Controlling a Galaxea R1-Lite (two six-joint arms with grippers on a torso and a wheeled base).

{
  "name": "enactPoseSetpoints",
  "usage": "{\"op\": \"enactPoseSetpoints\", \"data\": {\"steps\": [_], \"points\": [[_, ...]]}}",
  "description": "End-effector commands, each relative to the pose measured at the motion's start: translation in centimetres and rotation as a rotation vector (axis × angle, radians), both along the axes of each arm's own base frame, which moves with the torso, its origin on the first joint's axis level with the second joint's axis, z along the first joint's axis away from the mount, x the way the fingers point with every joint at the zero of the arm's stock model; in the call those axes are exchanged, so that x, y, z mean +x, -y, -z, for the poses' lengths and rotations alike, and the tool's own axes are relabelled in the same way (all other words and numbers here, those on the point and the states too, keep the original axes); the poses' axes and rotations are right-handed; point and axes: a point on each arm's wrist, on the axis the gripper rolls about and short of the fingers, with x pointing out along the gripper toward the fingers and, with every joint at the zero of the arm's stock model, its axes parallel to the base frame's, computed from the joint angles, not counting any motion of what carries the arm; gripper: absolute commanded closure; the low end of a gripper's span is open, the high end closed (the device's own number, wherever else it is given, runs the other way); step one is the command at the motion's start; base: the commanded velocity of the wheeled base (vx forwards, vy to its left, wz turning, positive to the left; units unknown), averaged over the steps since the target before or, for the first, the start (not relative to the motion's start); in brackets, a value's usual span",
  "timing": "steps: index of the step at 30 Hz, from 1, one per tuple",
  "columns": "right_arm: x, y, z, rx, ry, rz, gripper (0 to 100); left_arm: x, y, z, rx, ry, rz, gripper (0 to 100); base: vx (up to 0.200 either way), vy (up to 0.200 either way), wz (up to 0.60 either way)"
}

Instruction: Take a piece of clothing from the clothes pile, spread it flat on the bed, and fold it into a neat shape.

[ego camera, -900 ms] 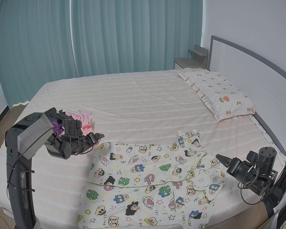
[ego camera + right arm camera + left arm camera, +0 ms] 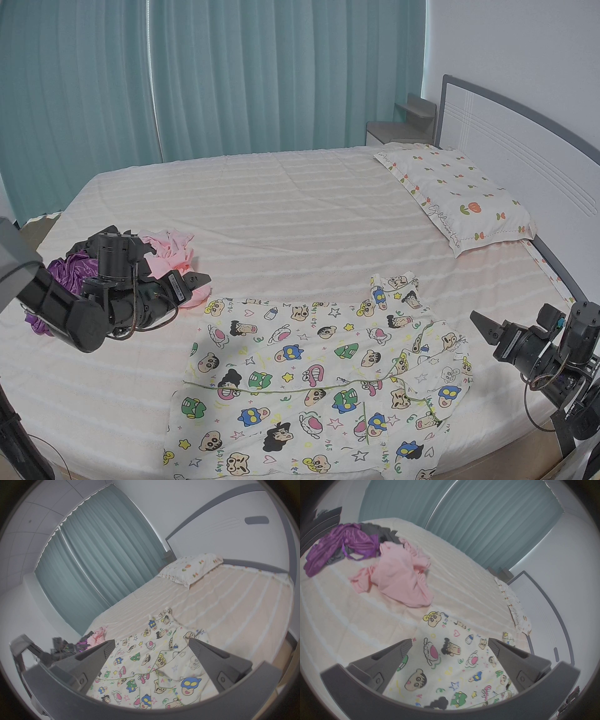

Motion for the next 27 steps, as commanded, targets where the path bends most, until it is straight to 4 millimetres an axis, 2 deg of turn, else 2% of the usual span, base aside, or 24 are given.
{"op": "enactPoseSetpoints", "data": {"steps": [1, 7, 10, 11, 12, 14, 16, 26, 27], "points": [[-5.5, 2.0, -4.1, -0.323, 0.236, 0.018, 0, -19.6, -2.7, -5.7, 0.085, 0.322, -0.033, 0, 0.0, 0.0, 0.0], [-5.5, 2.0, -3.7, -0.336, 0.2, 0.001, 0, -19.3, -2.6, -5.5, 0.089, 0.305, -0.029, 0, 0.0, 0.0, 0.0], [-5.3, 1.9, -3.4, -0.336, 0.172, -0.015, 0, -18.1, -2.1, -4.8, 0.101, 0.244, -0.015, 0, 0.0, 0.0, 0.0], [-5.0, 1.8, -3.0, -0.323, 0.147, -0.03, 0, -15.3, -1.2, -3.7, 0.128, 0.148, -0.011, 0, 0.0, 0.0, 0.0], [-5.0, 1.8, -3.0, -0.322, 0.145, -0.03, 0, -15.2, -1.2, -3.7, 0.129, 0.147, -0.012, 0, 0.0, 0.0, 0.0], [-4.8, 1.7, -2.8, -0.276, 0.123, -0.031, 0, -11.4, -0.3, -3.1, 0.122, 0.098, -0.017, 0, 0.0, 0.0, 0.0], [-4.7, 1.7, -2.6, -0.246, 0.108, -0.024, 0, -8.8, 0.3, -2.9, 0.069, 0.066, 0.026, 0, 0.0, 0.0, 0.0], [-4.2, 1.5, -2.1, -0.241, 0.065, -0.028, 0, -7.1, 0.8, -1.1, 0.059, -0.01, 0.07, 0, 0.0, 0.0, 0.0], [-3.4, 1.7, -1.2, -0.258, 0.008, -0.006, 0, -1.1, 2.6, 4.1, -0.027, -0.199, -0.007, 0, 0.0, 0.0, 0.0]]}}
